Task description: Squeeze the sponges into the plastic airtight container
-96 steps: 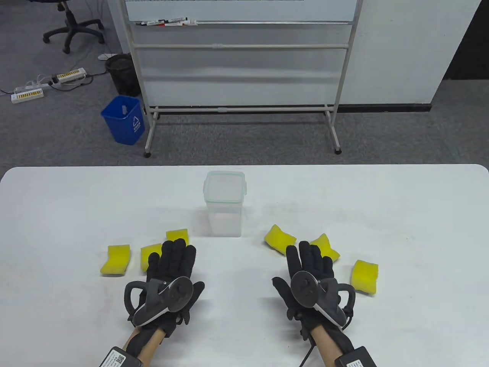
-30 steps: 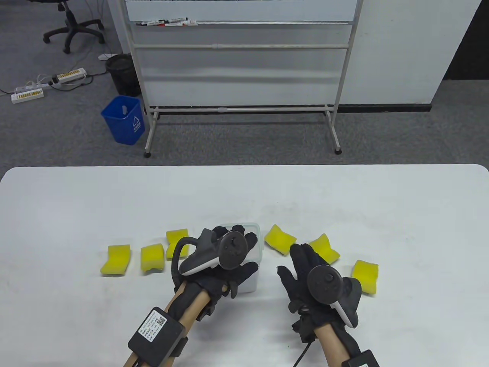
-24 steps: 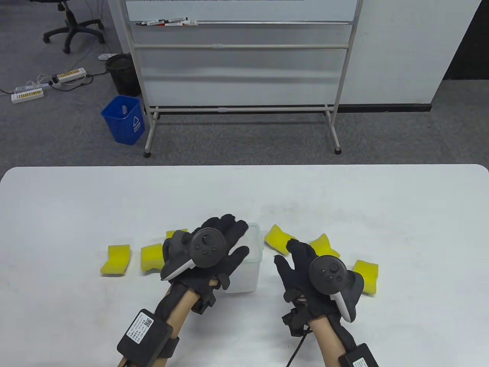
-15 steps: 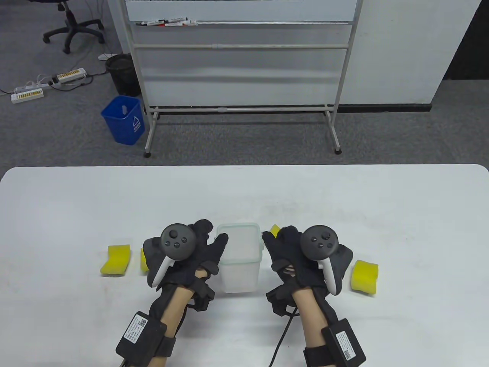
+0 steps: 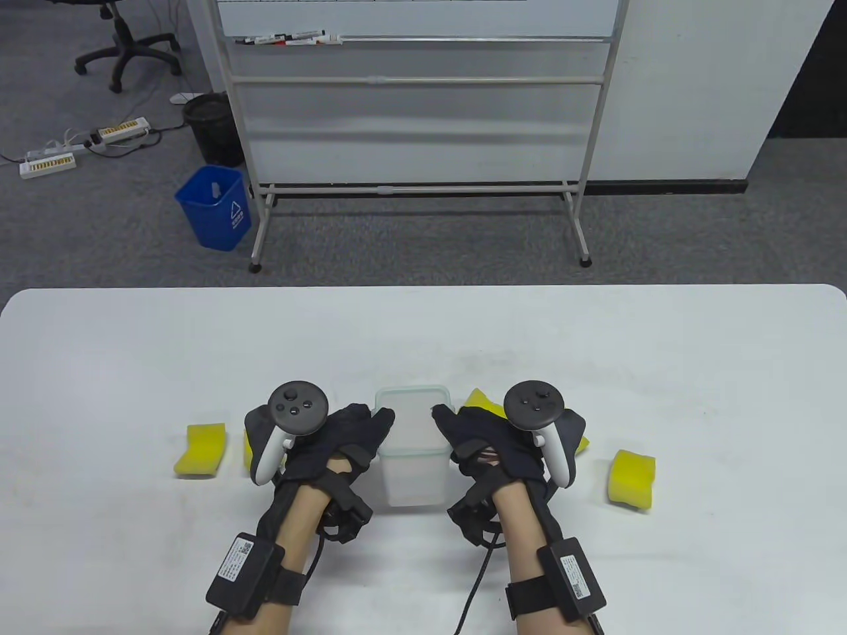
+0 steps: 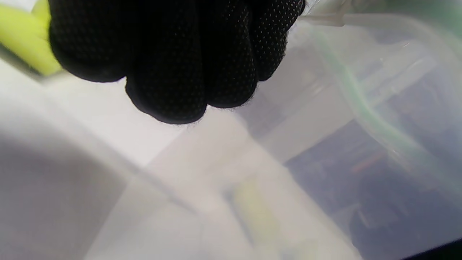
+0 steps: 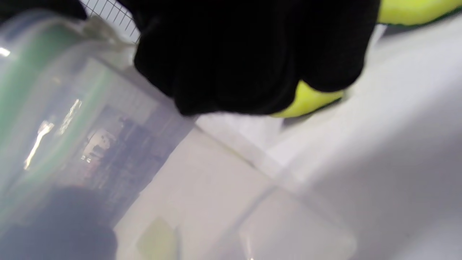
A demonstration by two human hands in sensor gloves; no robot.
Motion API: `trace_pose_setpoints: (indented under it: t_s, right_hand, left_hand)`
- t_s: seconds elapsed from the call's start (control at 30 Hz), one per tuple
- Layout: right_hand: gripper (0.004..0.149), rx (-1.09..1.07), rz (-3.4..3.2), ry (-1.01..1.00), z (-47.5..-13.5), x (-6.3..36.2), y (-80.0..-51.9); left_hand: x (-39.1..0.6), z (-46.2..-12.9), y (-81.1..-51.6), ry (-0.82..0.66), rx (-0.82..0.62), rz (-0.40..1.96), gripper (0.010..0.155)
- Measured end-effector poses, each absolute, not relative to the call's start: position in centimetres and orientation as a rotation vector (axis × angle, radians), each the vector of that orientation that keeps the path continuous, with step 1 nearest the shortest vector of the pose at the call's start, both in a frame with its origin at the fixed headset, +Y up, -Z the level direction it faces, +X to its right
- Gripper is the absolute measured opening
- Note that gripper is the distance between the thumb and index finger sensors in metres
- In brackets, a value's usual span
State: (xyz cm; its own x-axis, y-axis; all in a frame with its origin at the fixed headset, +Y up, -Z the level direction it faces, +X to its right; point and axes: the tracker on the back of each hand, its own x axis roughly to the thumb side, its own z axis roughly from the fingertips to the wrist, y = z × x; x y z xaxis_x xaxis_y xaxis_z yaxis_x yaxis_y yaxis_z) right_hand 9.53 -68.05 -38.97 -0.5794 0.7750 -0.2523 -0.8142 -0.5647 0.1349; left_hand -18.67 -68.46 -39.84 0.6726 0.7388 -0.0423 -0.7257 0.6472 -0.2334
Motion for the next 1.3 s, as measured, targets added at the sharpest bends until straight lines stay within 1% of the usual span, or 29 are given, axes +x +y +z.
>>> trace_pose_setpoints:
  t_s: [0.13,0.2,0.27,0.43,0.5,0.53,0.57,0.6,0.63,0.67,0.7,0.8,1.3]
  right_hand:
    - [0.064,-0.187,2.096,0.283,-38.9,9.8,-68.6]
    - [0.063,-0.182,2.034,0.298,-39.0,10.0,-69.0]
    - [0.063,-0.193,1.967,0.293,-39.1,10.2,-69.4]
    - [0.062,-0.22,1.894,0.267,-39.0,10.3,-70.0]
    - [0.062,-0.221,1.87,0.278,-39.0,10.4,-70.3]
    - [0.062,-0.22,1.842,0.284,-39.1,10.4,-70.6]
    - [0.062,-0.221,1.815,0.296,-39.1,10.4,-70.9]
    - [0.046,-0.225,1.765,0.273,-38.9,10.6,-71.1]
    - [0.044,-0.27,1.675,0.238,-39.0,10.2,-71.0]
    - [0.044,-0.253,1.693,0.205,-39.1,10.2,-70.8]
    - [0.044,-0.213,1.763,0.225,-39.0,10.4,-70.7]
    - [0.044,-0.22,1.805,0.174,-38.7,10.3,-70.1]
    - [0.045,-0.187,2.172,-0.073,-37.8,9.6,-66.8]
  left_hand:
    - [-19.0,-40.3,-69.1,-0.057,-0.242,0.955,0.068]
    - [-19.2,-40.4,-69.1,-0.059,-0.218,0.996,0.063]
    - [-19.3,-40.4,-69.3,-0.042,-0.208,1.036,0.061]
    - [-19.6,-40.6,-70.3,-0.016,-0.257,1.17,0.06]
    - [-19.8,-40.5,-70.4,0.009,-0.234,1.223,0.053]
    - [-20.0,-40.4,-70.3,0.018,-0.196,1.221,0.051]
    - [-19.8,-40.5,-70.0,-0.026,-0.149,1.262,0.042]
    - [-19.7,-40.0,-69.5,0.048,-0.152,1.209,0.043]
    - [-19.7,-40.1,-69.3,-0.007,-0.115,1.124,0.043]
    - [-19.8,-40.1,-69.1,-0.013,-0.128,1.11,0.043]
    - [-19.8,-40.0,-69.1,-0.001,-0.123,1.129,0.043]
    - [-19.7,-39.9,-69.1,0.0,-0.124,1.141,0.043]
    - [-19.2,-38.8,-66.5,0.026,0.002,0.871,0.046]
